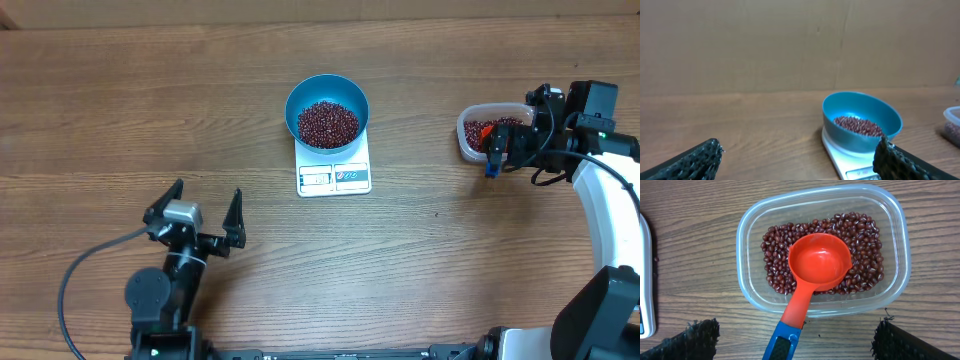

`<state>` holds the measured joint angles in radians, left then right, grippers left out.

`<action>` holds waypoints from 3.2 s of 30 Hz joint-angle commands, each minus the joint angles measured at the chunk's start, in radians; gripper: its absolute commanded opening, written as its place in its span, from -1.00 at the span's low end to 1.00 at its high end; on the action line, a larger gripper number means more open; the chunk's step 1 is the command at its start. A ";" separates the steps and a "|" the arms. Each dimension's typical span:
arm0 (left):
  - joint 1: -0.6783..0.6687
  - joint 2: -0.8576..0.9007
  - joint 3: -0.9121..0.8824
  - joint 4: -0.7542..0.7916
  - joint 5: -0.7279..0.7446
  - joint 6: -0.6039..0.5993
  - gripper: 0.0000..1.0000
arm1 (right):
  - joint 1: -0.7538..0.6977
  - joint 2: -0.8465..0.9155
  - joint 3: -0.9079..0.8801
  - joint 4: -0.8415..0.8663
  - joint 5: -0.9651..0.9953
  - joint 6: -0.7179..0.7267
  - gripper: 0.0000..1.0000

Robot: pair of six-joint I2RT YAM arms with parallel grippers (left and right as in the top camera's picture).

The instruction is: Scoop item into bowl and weigh 150g on scale

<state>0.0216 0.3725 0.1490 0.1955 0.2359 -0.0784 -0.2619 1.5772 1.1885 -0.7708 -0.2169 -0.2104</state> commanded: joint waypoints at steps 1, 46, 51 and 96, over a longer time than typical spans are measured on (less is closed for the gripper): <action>0.013 -0.076 -0.089 0.019 -0.029 -0.016 0.99 | -0.001 -0.006 0.026 0.006 0.006 -0.004 1.00; 0.081 -0.368 -0.144 -0.264 -0.113 -0.003 1.00 | -0.001 -0.006 0.026 0.005 0.006 -0.004 1.00; 0.081 -0.368 -0.144 -0.264 -0.113 -0.003 0.99 | -0.001 -0.006 0.026 0.006 0.006 -0.004 1.00; 0.081 -0.368 -0.144 -0.264 -0.113 -0.003 0.99 | 0.020 -0.708 -0.441 0.657 -0.275 0.004 1.00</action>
<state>0.0940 0.0151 0.0082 -0.0647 0.1333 -0.1001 -0.2581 0.9581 0.8684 -0.1837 -0.4377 -0.2092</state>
